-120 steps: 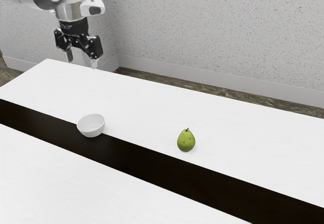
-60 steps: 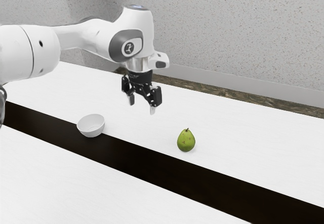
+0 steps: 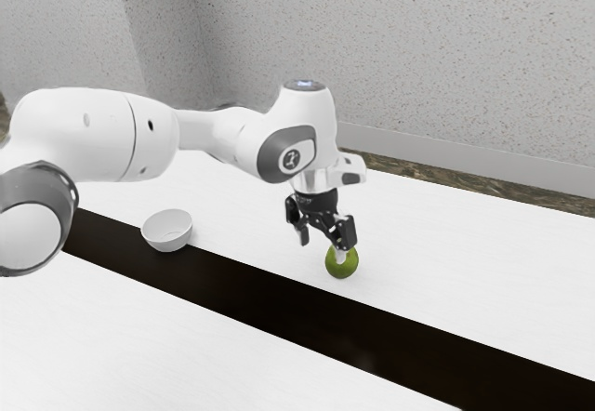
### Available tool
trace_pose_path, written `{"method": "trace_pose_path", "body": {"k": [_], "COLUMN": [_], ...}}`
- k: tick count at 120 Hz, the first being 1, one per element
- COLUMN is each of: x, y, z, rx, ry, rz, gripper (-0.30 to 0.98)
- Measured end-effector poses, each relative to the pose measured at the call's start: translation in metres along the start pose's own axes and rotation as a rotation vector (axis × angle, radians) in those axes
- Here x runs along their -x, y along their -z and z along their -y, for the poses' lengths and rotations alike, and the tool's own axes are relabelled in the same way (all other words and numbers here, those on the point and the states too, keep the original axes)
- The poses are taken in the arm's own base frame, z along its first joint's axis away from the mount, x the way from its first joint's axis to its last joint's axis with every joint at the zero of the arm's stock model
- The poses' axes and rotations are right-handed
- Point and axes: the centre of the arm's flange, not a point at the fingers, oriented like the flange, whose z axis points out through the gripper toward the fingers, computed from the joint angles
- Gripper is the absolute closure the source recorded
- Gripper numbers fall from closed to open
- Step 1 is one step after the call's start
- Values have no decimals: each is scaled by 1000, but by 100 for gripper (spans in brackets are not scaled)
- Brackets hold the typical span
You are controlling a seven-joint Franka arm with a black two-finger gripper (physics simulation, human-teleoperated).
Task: Place the pear in the bowl.
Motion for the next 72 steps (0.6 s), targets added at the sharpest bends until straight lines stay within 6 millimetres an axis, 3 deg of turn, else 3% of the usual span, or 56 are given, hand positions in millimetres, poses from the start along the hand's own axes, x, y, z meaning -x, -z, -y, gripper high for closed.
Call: {"method": "trace_pose_path", "body": {"k": [15, 26, 72], "x": [-18, -27, -36], "y": [-13, -21, -47], "z": [-5, 3, 15], "rx": [16, 19, 27], "ry": [-6, 7, 30], "rz": [-42, -60, -73], "gripper": [0, 0, 0]}}
